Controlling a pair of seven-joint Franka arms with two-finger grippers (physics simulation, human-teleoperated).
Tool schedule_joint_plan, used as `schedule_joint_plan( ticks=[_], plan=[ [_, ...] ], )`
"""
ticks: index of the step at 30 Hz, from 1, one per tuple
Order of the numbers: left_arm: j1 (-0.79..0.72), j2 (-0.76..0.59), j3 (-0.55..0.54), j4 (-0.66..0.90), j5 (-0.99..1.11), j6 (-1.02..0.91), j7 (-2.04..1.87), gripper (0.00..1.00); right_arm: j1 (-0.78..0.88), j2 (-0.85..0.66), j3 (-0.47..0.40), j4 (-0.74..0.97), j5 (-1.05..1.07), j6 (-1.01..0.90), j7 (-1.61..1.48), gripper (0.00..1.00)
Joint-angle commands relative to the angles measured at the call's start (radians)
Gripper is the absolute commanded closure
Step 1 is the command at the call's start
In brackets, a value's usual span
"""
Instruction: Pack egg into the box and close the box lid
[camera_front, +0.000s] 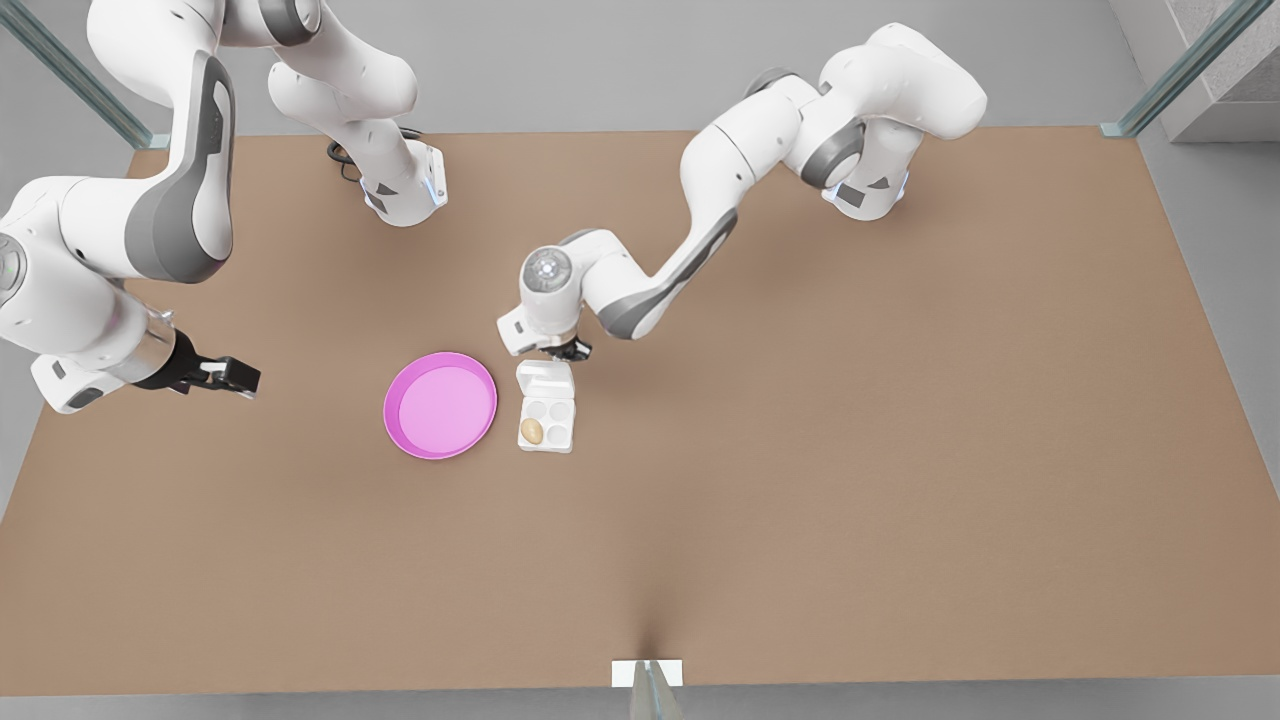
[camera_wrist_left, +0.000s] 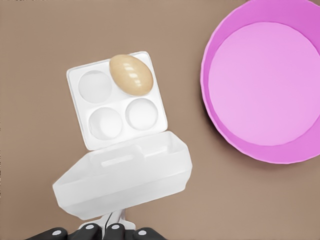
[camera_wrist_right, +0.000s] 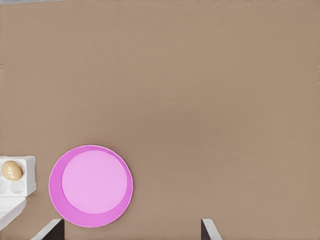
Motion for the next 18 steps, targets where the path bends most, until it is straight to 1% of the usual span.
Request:
schedule_joint_plan(
  ticks=[1,3,10,11,13,14,15,16,17,18],
  plan=[
    [0.016,-0.001,-0.003,0.023,0.001,0.022,-0.221,0.79,0.001,-0.001,0.0,0.001,-0.001,0.0,-0.006,0.0],
    [0.028,0.001,-0.001,0.028,0.001,0.027,-0.213,0.79,0.004,-0.001,0.001,0.001,-0.001,0.0,-0.004,0.0],
    [0.04,0.033,0.0,0.028,0.003,0.192,-0.224,0.79,0.004,0.001,0.003,0.001,0.0,0.0,-0.004,0.0],
    [0.04,0.028,0.007,0.029,0.003,0.191,-0.231,0.79,0.004,0.001,0.003,0.001,0.0,0.0,-0.004,0.0],
    [0.081,-0.061,0.019,0.028,0.044,-0.021,-0.176,0.79,0.004,0.005,0.001,0.001,0.0,0.0,-0.004,0.0],
    [0.137,-0.13,0.011,0.026,0.044,-0.169,-0.074,0.0,0.004,0.007,0.001,0.001,-0.001,0.0,-0.004,0.0],
    [0.215,-0.223,0.019,0.025,0.041,-0.352,0.042,0.0,0.004,0.007,0.001,0.003,-0.001,0.0,-0.004,0.0],
    [0.341,-0.307,0.02,0.019,0.043,-0.515,0.224,0.0,0.004,0.005,0.003,0.003,0.0,0.0,-0.004,0.0],
    [0.427,-0.358,0.042,0.014,0.055,-0.616,0.357,0.0,0.004,0.005,0.001,0.003,0.0,0.0,-0.004,0.0],
    [0.434,-0.395,0.174,0.012,0.056,-0.668,0.503,0.0,0.004,0.007,0.003,0.003,0.0,0.0,-0.004,0.0]
  ],
)
